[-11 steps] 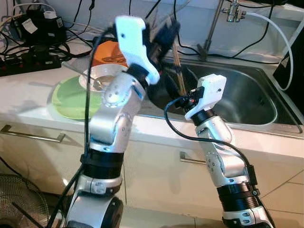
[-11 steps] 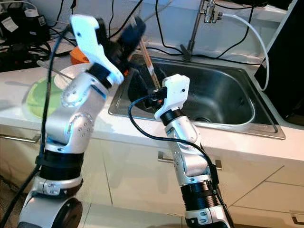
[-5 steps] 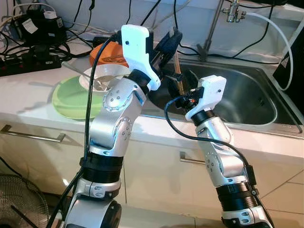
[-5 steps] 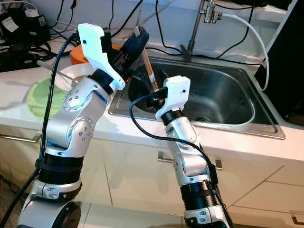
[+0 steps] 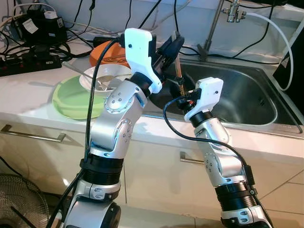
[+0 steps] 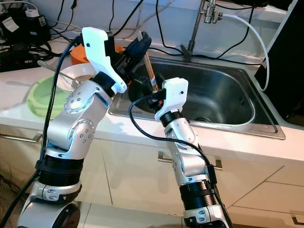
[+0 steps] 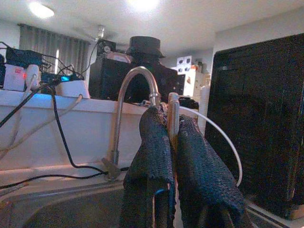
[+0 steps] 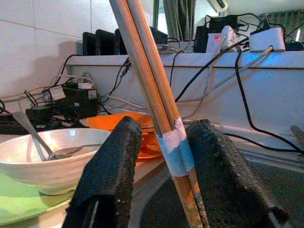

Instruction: Kitchen organization

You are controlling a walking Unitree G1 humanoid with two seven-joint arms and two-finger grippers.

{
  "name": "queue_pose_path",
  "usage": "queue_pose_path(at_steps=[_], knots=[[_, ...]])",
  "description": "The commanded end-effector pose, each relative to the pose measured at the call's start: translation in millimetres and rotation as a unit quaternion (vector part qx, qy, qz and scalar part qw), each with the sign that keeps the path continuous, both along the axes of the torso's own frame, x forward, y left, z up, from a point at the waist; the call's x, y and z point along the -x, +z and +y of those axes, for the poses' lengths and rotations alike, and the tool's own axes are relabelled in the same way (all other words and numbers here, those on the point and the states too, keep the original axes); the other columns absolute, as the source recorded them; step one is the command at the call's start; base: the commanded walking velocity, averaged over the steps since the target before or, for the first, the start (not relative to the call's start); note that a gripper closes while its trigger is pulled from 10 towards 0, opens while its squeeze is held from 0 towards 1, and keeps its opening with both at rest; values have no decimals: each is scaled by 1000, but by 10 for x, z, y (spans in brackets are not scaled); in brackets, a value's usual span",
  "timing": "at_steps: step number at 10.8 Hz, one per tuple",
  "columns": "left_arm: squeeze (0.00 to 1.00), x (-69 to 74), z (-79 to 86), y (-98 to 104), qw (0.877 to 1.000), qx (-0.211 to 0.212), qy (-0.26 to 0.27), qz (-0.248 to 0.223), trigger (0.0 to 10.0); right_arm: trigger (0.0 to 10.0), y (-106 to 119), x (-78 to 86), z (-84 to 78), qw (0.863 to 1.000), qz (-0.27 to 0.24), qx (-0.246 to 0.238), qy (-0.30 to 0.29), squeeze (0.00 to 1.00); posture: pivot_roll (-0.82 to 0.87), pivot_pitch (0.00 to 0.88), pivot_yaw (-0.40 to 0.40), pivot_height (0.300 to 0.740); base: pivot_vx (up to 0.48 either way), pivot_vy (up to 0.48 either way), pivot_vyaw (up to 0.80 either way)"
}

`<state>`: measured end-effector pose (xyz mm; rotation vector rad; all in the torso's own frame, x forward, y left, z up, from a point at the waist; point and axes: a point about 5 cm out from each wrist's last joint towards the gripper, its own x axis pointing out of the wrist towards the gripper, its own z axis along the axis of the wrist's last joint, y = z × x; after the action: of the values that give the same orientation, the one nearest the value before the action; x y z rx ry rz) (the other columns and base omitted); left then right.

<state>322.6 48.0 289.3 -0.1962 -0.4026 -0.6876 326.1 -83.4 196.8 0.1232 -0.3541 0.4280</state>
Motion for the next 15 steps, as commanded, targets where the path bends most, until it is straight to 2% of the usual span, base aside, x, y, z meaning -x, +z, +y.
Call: queue_pose_path(at_steps=[1,6,7,13,14,15], knots=[[0,42,-41,60,1000,2,-18,-11,10000,0,41,-25,-8,1000,-7,0,-3,0,212,0,-53,740,0,0,0],[0,58,-66,62,999,5,-33,-6,10000,0,12,-28,-4,1000,-3,1,-4,0,214,0,-52,740,0,0,0],[1000,68,-81,56,999,3,-40,-5,10000,0,8,-29,-7,1000,-2,1,-5,0,214,0,-52,740,0,0,0],[1000,89,-82,91,999,13,-43,-11,10000,0,-24,-68,-38,1000,6,1,-25,0,215,0,-55,740,0,0,0],[118,96,-74,92,999,16,-43,-14,10000,0,-32,-97,-70,999,10,0,-40,0,213,0,-54,740,0,0,0],[0,108,-45,64,999,20,-42,-15,10000,0,-57,-169,-146,997,23,2,-74,0,213,0,-54,740,0,0,0]])
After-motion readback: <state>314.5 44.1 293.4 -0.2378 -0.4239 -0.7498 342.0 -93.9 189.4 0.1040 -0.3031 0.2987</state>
